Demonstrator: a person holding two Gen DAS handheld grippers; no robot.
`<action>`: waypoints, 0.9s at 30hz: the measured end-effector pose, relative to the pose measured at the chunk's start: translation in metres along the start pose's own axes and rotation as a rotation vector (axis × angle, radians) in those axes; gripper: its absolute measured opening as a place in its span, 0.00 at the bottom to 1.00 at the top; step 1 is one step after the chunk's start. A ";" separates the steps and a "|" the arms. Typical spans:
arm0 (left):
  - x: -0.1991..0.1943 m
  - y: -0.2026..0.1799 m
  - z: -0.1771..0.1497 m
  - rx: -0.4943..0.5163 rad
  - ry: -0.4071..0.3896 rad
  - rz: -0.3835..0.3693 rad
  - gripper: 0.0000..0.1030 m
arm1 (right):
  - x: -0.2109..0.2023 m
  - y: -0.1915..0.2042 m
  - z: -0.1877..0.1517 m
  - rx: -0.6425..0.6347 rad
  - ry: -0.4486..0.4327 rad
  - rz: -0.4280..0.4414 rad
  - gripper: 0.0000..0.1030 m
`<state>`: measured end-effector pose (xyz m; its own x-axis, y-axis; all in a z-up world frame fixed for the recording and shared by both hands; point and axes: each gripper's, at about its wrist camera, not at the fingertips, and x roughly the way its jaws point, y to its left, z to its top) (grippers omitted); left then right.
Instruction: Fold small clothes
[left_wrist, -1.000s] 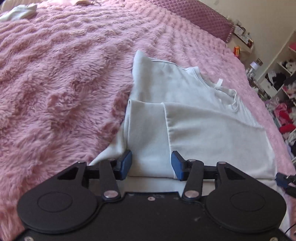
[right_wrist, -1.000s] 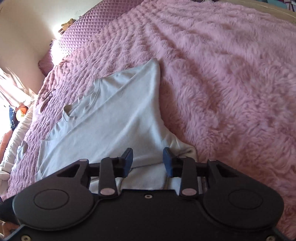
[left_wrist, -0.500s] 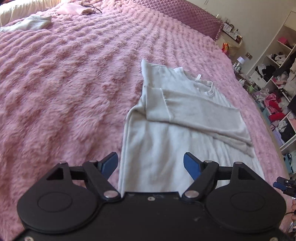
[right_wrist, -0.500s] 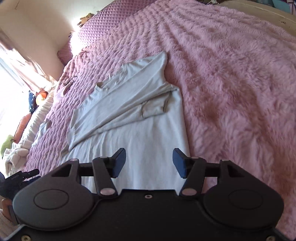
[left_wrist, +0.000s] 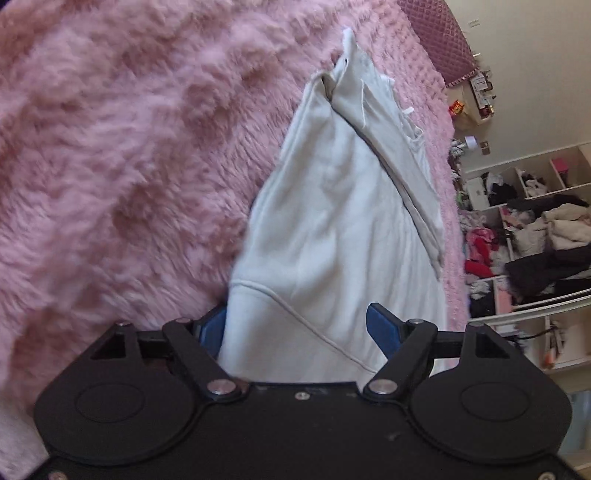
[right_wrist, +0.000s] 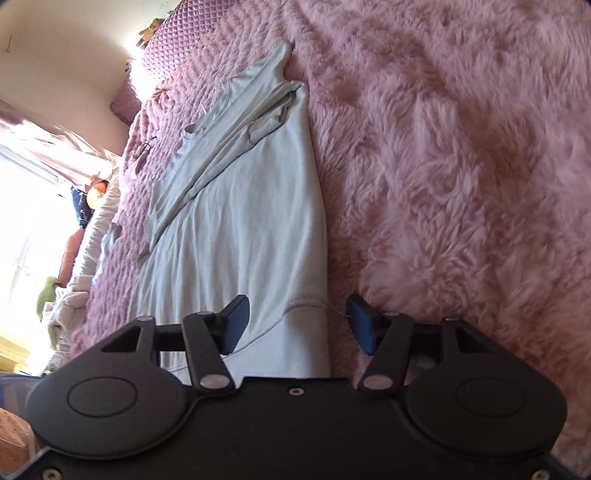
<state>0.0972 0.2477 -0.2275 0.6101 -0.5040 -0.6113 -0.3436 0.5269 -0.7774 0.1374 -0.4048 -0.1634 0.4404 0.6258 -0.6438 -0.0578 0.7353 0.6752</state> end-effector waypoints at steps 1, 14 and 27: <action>0.003 -0.001 -0.002 0.005 0.006 0.014 0.78 | 0.001 -0.001 -0.002 0.008 -0.004 0.007 0.58; 0.007 0.002 0.001 -0.001 0.041 0.054 0.28 | 0.007 0.002 -0.016 0.015 0.063 0.093 0.56; -0.024 -0.028 0.004 -0.001 -0.047 -0.139 0.04 | -0.021 0.024 -0.007 0.074 -0.038 0.182 0.07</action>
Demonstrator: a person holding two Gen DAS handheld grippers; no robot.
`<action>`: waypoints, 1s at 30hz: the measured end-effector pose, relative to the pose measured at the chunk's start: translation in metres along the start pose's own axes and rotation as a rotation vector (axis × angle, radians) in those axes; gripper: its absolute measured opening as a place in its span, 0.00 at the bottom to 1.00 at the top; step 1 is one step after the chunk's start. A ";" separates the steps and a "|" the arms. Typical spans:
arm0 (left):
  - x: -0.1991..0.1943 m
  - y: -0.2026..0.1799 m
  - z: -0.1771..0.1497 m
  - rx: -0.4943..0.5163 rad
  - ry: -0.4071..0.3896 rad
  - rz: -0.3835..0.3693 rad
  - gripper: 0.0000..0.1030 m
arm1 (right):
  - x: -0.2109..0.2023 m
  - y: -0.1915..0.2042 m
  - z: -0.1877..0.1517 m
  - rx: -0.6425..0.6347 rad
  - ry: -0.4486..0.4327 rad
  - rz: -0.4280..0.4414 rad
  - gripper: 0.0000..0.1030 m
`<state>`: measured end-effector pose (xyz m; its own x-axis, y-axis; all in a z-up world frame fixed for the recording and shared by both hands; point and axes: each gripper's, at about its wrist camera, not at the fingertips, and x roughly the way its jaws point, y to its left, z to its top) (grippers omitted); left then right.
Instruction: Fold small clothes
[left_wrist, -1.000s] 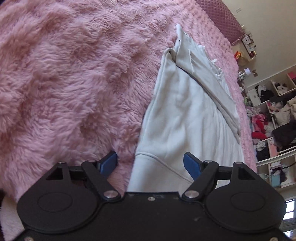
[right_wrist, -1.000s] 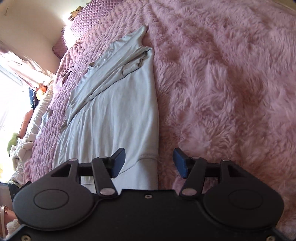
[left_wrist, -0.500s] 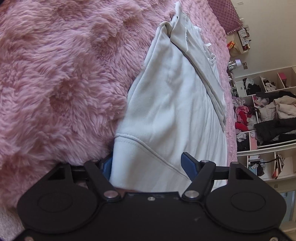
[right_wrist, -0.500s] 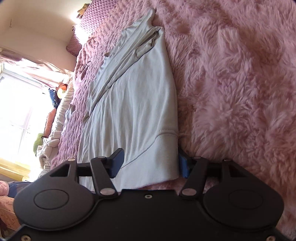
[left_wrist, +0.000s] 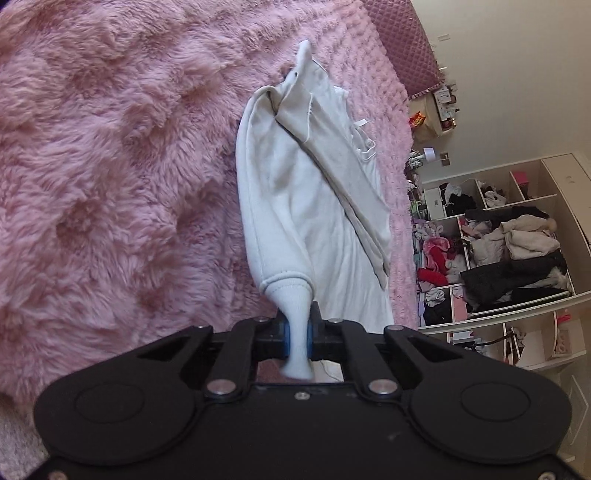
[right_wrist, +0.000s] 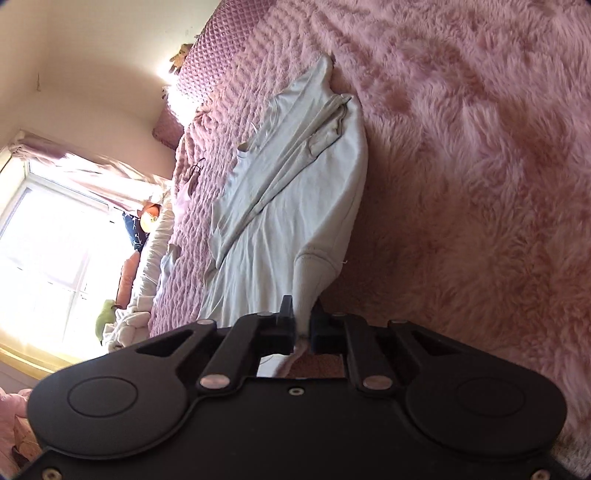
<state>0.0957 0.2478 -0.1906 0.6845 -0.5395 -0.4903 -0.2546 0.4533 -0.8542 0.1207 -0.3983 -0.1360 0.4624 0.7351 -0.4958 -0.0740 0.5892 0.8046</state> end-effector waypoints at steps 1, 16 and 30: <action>-0.002 0.002 -0.003 -0.012 0.000 0.000 0.04 | -0.001 -0.001 -0.002 -0.004 0.003 -0.009 0.07; 0.032 -0.016 0.074 -0.073 -0.011 -0.116 0.04 | 0.020 0.016 0.067 0.036 -0.054 0.070 0.07; 0.193 -0.116 0.289 0.231 -0.210 0.160 0.49 | 0.203 0.057 0.285 -0.023 -0.147 -0.089 0.11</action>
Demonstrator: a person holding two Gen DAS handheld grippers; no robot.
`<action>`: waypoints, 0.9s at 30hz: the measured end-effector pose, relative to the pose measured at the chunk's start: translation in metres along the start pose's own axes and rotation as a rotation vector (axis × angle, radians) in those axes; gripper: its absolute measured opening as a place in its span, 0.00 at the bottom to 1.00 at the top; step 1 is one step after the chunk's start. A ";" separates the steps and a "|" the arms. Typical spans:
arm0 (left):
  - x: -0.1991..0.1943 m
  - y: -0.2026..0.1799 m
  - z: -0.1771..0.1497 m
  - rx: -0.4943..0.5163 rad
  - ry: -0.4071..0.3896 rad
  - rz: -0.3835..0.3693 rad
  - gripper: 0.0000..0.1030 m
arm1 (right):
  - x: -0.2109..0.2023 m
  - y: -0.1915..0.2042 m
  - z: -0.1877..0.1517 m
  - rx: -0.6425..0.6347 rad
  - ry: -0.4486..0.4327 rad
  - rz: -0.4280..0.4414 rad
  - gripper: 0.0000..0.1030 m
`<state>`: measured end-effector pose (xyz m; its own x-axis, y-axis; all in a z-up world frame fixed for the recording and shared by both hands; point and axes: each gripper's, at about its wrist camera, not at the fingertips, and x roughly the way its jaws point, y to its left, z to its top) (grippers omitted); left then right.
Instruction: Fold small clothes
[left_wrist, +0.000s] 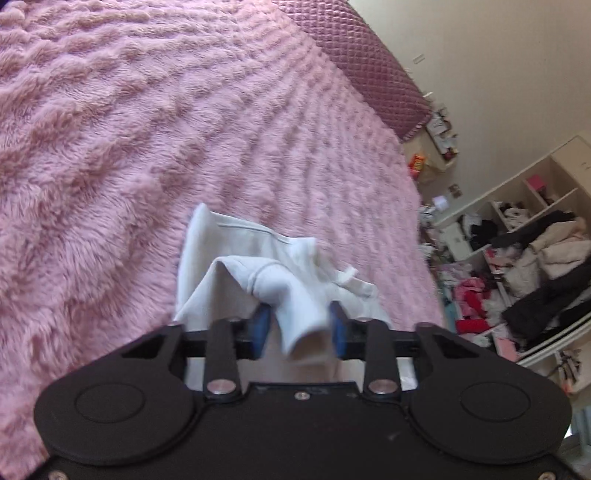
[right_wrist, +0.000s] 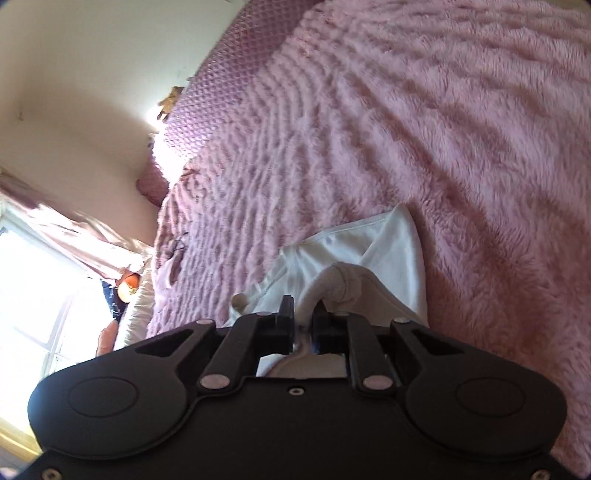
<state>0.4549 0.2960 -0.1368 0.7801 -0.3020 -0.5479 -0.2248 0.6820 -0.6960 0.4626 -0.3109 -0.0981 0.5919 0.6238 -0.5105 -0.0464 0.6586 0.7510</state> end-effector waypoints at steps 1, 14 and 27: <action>0.010 0.004 0.001 -0.013 -0.009 0.071 0.51 | 0.012 -0.003 0.004 0.018 -0.025 -0.065 0.20; -0.078 0.051 -0.094 -0.101 0.007 0.010 0.54 | -0.082 -0.043 -0.112 0.076 0.044 0.058 0.49; -0.065 0.109 -0.161 -0.427 -0.055 -0.003 0.49 | -0.068 -0.084 -0.159 0.321 -0.093 0.005 0.50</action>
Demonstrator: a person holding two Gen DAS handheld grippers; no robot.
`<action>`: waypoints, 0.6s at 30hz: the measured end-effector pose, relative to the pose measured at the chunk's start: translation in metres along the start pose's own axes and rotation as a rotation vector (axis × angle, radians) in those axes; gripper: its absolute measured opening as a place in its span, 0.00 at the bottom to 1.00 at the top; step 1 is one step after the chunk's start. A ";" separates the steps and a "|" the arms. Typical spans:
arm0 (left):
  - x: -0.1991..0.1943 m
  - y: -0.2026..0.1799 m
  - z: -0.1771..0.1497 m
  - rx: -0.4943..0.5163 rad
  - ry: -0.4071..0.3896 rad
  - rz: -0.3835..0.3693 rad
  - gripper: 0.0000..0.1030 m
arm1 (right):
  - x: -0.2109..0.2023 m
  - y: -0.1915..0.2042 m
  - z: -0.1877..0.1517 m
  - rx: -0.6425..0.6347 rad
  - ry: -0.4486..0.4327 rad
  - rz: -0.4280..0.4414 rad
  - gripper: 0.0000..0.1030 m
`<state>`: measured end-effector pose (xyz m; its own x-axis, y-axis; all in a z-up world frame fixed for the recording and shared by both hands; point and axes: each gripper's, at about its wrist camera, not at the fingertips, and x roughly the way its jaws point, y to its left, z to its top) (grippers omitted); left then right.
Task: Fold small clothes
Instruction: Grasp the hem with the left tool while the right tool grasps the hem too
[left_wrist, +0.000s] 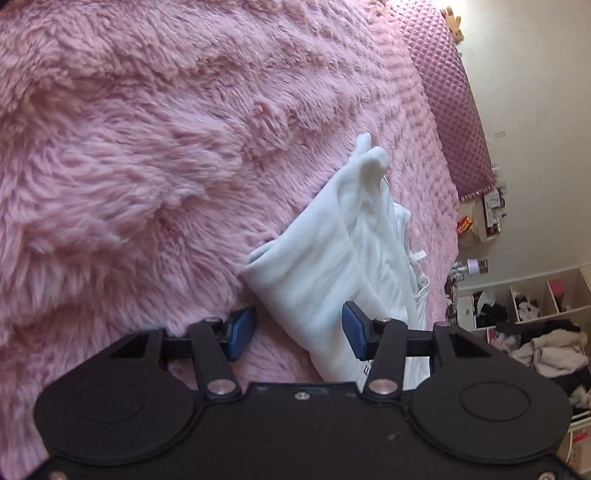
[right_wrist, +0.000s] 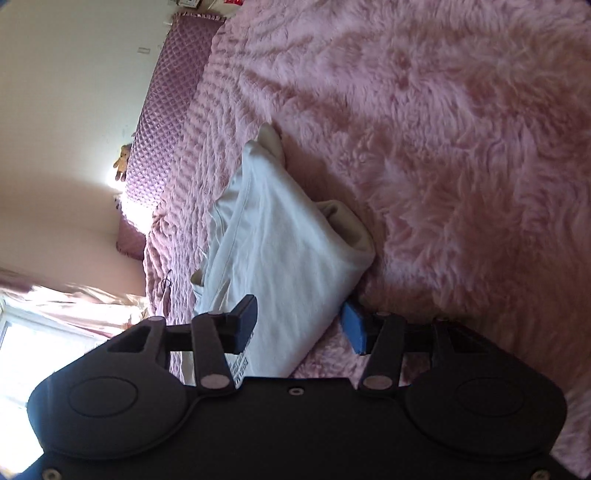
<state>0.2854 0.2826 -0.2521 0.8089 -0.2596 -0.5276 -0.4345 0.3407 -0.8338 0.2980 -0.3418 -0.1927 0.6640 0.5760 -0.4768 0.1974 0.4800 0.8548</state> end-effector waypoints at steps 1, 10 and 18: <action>0.005 -0.002 0.001 0.002 0.006 -0.006 0.49 | 0.005 0.003 0.001 -0.001 -0.009 -0.004 0.50; 0.032 -0.020 0.011 -0.005 0.021 0.008 0.39 | 0.027 0.018 0.003 -0.004 -0.044 -0.056 0.50; 0.032 -0.025 0.011 -0.038 -0.020 0.019 0.09 | 0.035 0.047 0.004 -0.168 -0.056 -0.188 0.13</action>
<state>0.3264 0.2753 -0.2459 0.8082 -0.2351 -0.5400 -0.4638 0.3109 -0.8296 0.3337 -0.3021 -0.1685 0.6665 0.4308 -0.6084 0.2017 0.6815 0.7035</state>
